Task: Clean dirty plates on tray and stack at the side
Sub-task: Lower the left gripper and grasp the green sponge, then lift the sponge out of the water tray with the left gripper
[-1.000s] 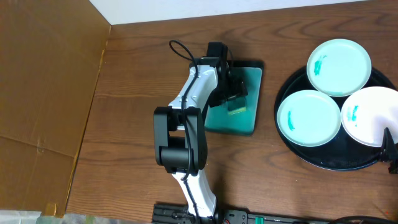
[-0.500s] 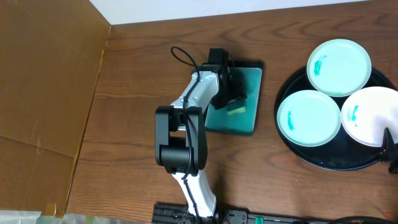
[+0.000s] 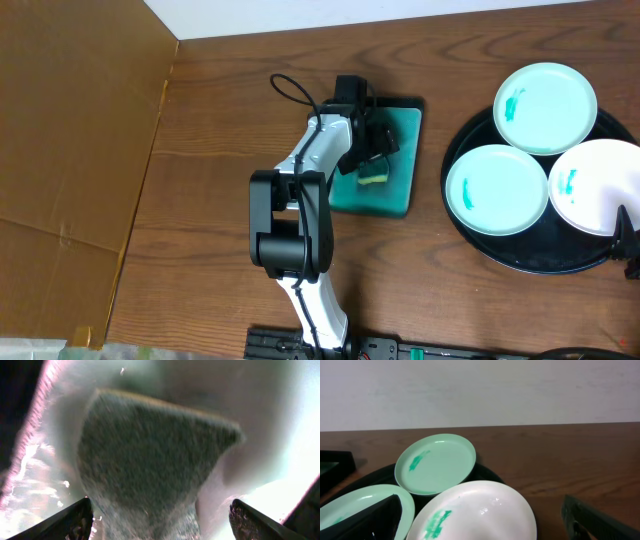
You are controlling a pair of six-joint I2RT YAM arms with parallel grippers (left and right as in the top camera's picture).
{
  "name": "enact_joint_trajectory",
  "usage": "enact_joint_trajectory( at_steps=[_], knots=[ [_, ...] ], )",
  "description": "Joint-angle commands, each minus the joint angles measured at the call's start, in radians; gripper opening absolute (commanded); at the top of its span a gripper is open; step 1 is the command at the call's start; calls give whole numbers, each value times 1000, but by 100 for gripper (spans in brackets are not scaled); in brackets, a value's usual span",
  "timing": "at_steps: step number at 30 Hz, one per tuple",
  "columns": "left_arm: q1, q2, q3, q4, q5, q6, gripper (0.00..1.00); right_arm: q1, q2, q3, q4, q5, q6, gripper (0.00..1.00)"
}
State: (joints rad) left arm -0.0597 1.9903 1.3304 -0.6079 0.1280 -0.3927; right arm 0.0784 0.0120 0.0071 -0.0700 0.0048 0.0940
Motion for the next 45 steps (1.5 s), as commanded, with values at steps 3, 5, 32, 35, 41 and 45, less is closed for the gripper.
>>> enact_joint_trajectory(
  at_steps=[3,5,32,35,41,45],
  knots=[
    [2,9,-6,23,-43,3,88,8,-5,-2,-4,9,-13,99],
    [2,9,-6,24,-43,3,88,8,-5,-2,-4,9,-13,99],
    [2,3,-1,-5,-42,81,8,8,-5,-2,-4,9,-13,99],
    [2,-43,19,-43,-42,81,7,8,-5,-2,-4,9,-13,99],
    [2,-224,50,-76,-9,81,7,8,-5,-2,-4,9,-13,99],
    [2,-342,49,-88,18,77,7,8,-5,-2,-4,9,-13,99]
  ],
)
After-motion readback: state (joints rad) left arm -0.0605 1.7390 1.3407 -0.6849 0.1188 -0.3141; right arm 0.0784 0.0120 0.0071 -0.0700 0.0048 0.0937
